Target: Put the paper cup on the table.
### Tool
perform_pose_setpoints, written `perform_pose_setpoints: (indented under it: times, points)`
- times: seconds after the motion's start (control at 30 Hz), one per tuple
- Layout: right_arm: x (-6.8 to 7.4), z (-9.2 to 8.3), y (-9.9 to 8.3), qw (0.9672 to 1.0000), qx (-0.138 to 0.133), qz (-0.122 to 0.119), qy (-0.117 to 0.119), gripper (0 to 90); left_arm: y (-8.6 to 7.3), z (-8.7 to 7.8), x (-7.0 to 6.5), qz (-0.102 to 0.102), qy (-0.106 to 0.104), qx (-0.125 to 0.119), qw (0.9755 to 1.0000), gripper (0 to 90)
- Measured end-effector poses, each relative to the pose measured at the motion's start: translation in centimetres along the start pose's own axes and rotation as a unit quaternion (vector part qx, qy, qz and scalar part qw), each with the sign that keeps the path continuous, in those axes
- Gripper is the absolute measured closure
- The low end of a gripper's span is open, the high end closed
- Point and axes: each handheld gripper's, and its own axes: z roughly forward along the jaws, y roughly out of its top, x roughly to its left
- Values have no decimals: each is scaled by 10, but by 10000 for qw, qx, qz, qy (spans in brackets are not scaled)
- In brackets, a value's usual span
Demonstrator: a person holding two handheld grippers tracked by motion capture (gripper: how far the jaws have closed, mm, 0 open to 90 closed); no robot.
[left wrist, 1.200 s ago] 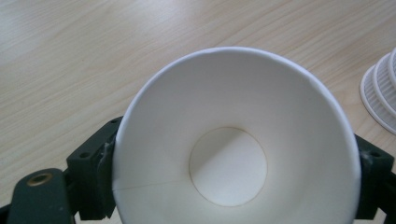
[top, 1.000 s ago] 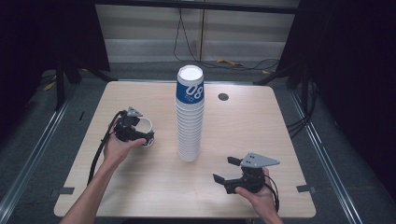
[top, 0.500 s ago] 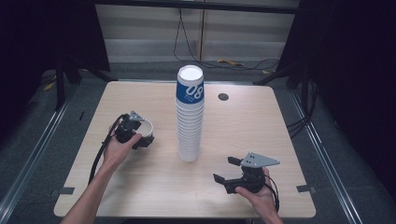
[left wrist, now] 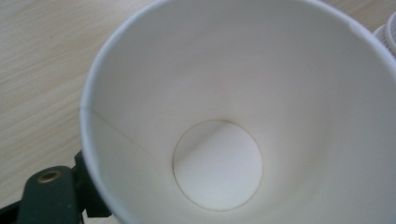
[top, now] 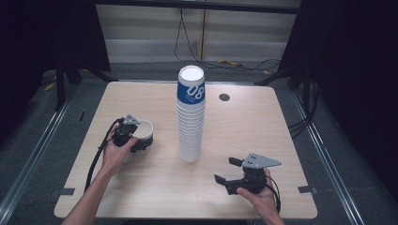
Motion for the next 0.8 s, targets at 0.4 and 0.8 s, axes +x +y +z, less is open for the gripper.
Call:
perform_pose_setpoints:
  times: [0.4, 0.8]
  points:
    - [0, 2, 1, 10000, 25, -30, 21, 145, -9, -15, -8, 174, 245, -176, 9994, 162]
    - [0, 1, 1, 10000, 0, -9, -22, 146, -25, -42, -13, 181, 239, -470, 9984, 184]
